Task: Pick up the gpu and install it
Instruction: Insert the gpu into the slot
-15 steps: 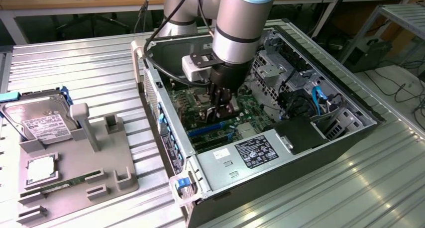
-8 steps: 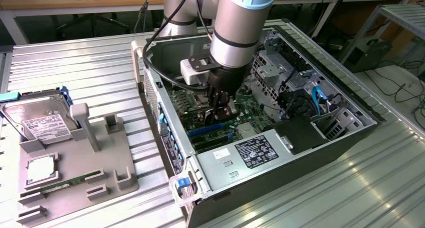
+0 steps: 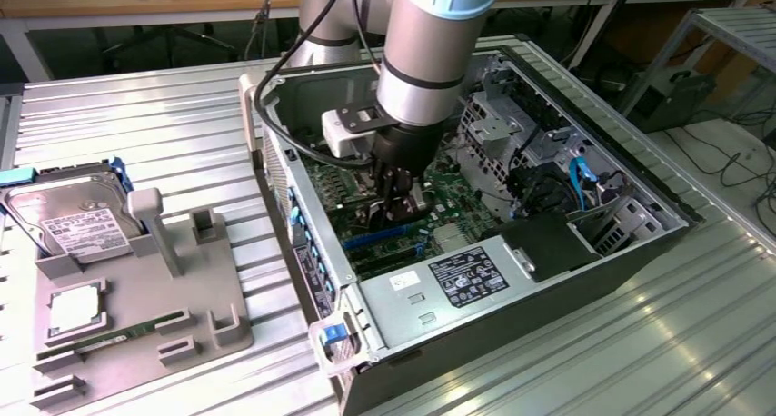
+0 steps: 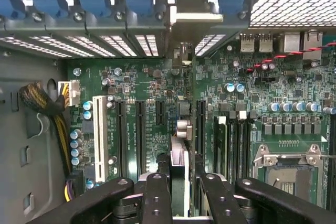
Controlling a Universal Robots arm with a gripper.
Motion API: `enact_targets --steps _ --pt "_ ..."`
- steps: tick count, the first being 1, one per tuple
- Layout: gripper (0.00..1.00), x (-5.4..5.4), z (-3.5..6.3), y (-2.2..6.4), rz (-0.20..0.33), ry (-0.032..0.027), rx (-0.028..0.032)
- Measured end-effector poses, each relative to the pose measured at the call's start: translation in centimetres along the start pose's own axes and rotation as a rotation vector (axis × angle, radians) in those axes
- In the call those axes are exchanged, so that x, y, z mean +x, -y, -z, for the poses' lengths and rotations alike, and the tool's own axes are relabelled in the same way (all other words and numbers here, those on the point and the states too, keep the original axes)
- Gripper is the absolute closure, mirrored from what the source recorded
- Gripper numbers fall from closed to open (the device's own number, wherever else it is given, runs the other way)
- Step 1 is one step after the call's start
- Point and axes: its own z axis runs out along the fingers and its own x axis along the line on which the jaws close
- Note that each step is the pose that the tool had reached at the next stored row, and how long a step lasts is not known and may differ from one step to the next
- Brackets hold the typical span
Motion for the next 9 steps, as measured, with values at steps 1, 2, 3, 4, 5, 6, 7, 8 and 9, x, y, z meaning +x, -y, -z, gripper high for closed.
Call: enact_targets --steps 1,2,3,4,5,6,7,8,9 --pt "0.73 0.0 -0.08 -0.08 0.0 0.0 0.0" --pt "0.73 0.0 -0.24 -0.11 0.0 0.0001 0.0001" --pt "0.73 0.0 -0.39 -0.13 0.0 0.0001 0.0" --pt "0.73 0.0 -0.47 -0.13 0.0 0.0 0.0" --pt "0.73 0.0 -0.6 -0.15 0.0 0.0 0.0" --pt "0.73 0.0 -0.66 -0.16 0.0 0.0001 0.0" --pt "0.73 0.0 -0.69 -0.19 0.0 0.0004 -0.0001" --pt "0.73 0.0 -0.72 -0.21 0.0 0.0006 -0.0001" --pt "0.73 0.0 -0.77 -0.22 0.0 0.0009 0.0001"
